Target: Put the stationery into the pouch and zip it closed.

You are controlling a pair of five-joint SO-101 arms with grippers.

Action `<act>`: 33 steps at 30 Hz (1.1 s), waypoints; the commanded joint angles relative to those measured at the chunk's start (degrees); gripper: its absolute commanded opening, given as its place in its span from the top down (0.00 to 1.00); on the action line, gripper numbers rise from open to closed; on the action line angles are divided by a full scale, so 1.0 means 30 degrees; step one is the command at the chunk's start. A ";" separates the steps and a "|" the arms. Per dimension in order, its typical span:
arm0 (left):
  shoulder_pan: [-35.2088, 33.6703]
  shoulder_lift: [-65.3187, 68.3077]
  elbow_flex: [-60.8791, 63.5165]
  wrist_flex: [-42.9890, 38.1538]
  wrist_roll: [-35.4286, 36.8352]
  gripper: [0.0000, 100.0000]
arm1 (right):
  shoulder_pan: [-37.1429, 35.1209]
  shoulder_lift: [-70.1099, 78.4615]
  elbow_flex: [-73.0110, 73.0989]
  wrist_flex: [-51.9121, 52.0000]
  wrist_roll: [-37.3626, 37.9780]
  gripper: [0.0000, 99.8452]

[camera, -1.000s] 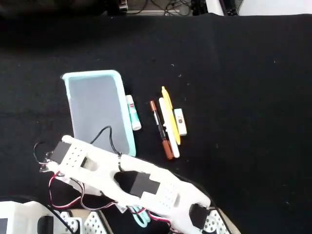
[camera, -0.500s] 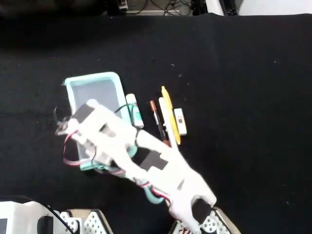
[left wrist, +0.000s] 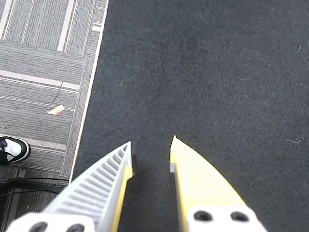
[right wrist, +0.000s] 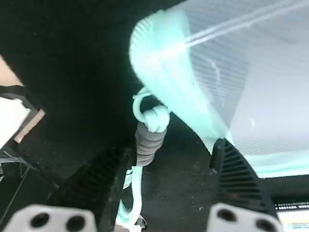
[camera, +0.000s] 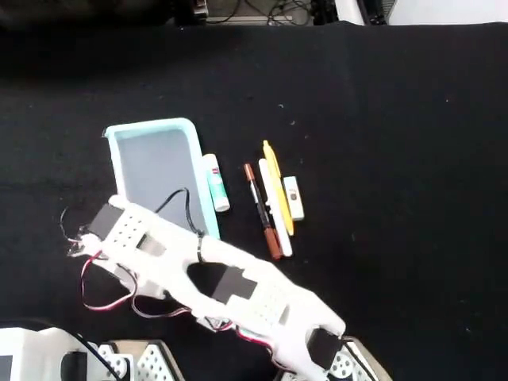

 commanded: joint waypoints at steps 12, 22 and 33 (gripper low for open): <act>0.0747 -0.0352 -0.1128 -0.0381 0.0176 0.85 | -0.1436 -0.3853 0.6315 -0.2872 -0.0234 0.75; 0.0835 -0.0381 -0.1128 -0.0381 0.0176 0.85 | -0.0615 -0.3385 0.7136 -0.4484 -0.0234 0.75; 0.0864 -0.0381 -0.1128 -0.0352 0.0176 0.85 | 0.3927 -0.0718 0.1538 -0.3692 0.0440 0.75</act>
